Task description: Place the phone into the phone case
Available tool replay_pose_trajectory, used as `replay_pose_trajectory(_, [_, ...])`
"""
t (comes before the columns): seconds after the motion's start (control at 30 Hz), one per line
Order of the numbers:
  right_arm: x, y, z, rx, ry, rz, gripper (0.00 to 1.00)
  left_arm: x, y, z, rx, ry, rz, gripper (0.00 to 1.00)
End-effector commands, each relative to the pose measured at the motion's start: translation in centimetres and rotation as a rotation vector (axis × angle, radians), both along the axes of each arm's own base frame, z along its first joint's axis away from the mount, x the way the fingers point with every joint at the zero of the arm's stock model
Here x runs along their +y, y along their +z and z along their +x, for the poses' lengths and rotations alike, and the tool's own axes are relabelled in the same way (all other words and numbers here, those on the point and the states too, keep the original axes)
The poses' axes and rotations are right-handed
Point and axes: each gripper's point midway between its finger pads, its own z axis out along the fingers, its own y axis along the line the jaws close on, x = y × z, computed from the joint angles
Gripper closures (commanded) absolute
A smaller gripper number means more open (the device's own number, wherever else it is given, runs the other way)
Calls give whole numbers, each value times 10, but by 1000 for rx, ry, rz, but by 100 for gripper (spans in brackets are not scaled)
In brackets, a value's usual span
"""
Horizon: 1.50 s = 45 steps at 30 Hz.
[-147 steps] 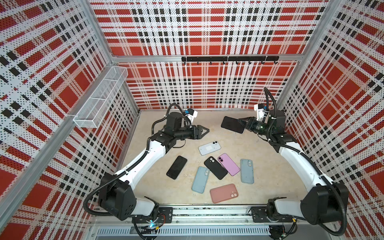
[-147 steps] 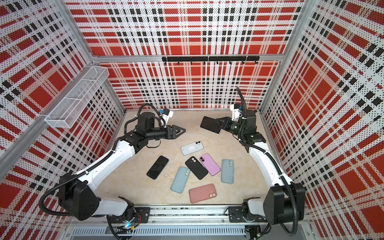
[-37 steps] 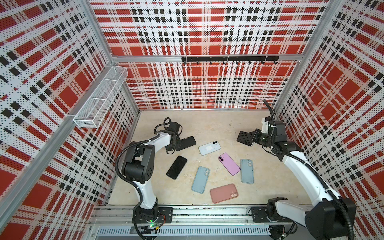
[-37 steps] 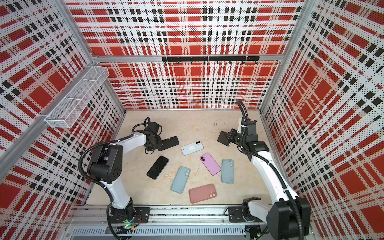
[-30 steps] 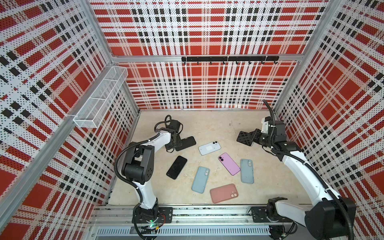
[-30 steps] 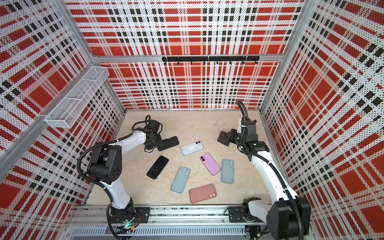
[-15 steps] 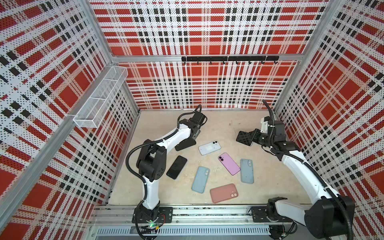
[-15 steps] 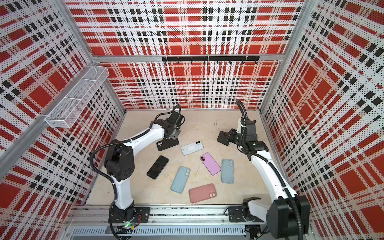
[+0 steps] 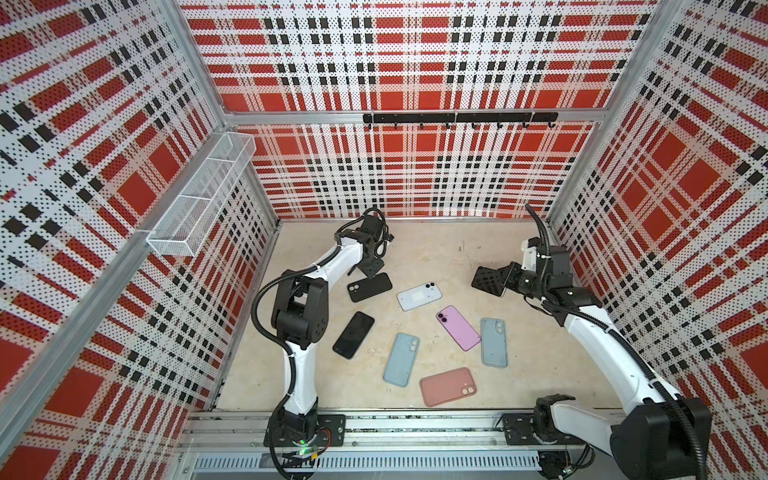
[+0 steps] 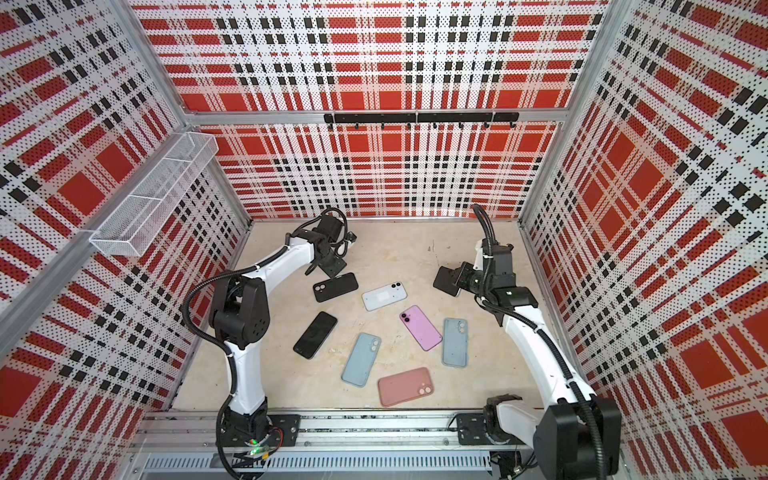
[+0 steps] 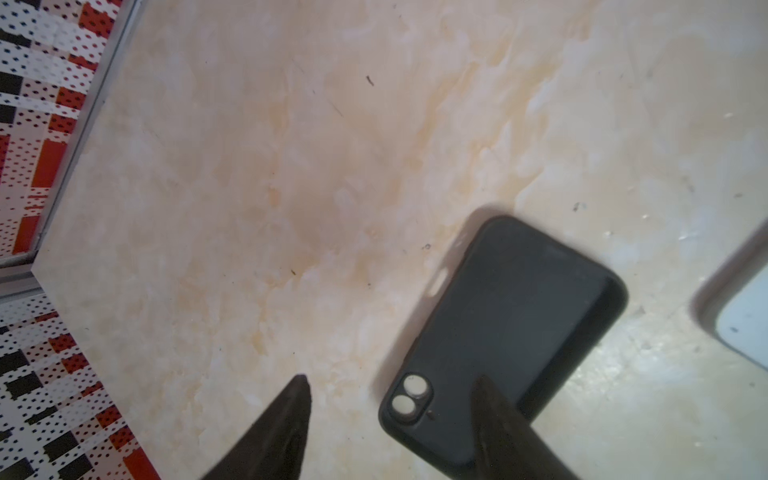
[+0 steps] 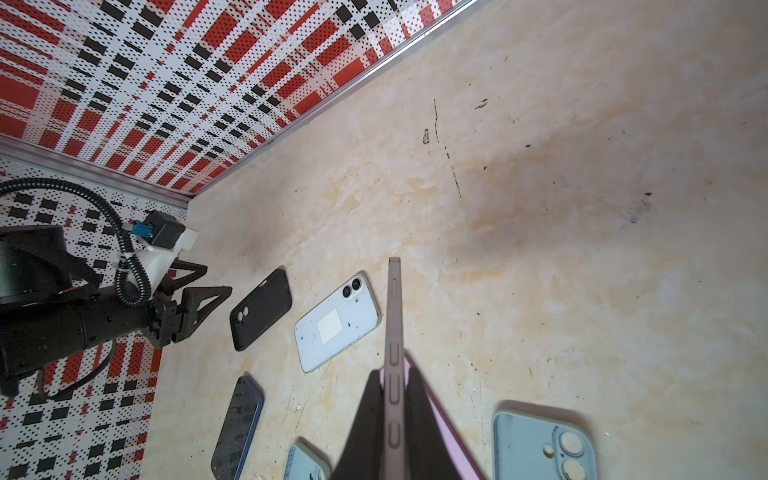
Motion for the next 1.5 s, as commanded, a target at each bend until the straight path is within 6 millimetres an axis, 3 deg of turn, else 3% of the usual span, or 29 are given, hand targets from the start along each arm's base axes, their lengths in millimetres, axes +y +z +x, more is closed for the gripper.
replay_pose_trajectory(0.0, [4,24,11,-103,24,21,100,-5,-19,-6,80,-67,-37,38])
replay_pose_trajectory(0.17, [8,23,14,-95,37,41,100,-5,-38,-1,120,-69,-49,39])
replay_pose_trajectory(0.37, [7,23,14,-93,35,34,100,-13,-59,-9,189,-92,-87,41])
replay_pose_trajectory(0.43, [7,21,15,-89,32,32,100,-12,-64,-8,196,-85,-81,43])
replay_pose_trajectory(0.47, [7,20,15,-87,32,32,100,-2,-67,-5,200,-58,-85,44])
replay_pose_trajectory(0.73, [8,16,20,-76,33,40,100,22,-74,6,194,47,-80,74])
replay_pose_trajectory(1.1, [9,13,25,-71,28,48,100,33,-60,19,155,165,-171,95])
replay_pose_trajectory(1.17, [8,12,25,-68,25,47,100,36,-51,25,131,240,-214,100])
replay_pose_trajectory(1.3, [7,12,25,-72,19,47,100,40,-18,38,54,433,-323,100])
replay_pose_trajectory(1.47, [8,9,26,-75,13,61,100,51,6,36,-32,859,-501,100])
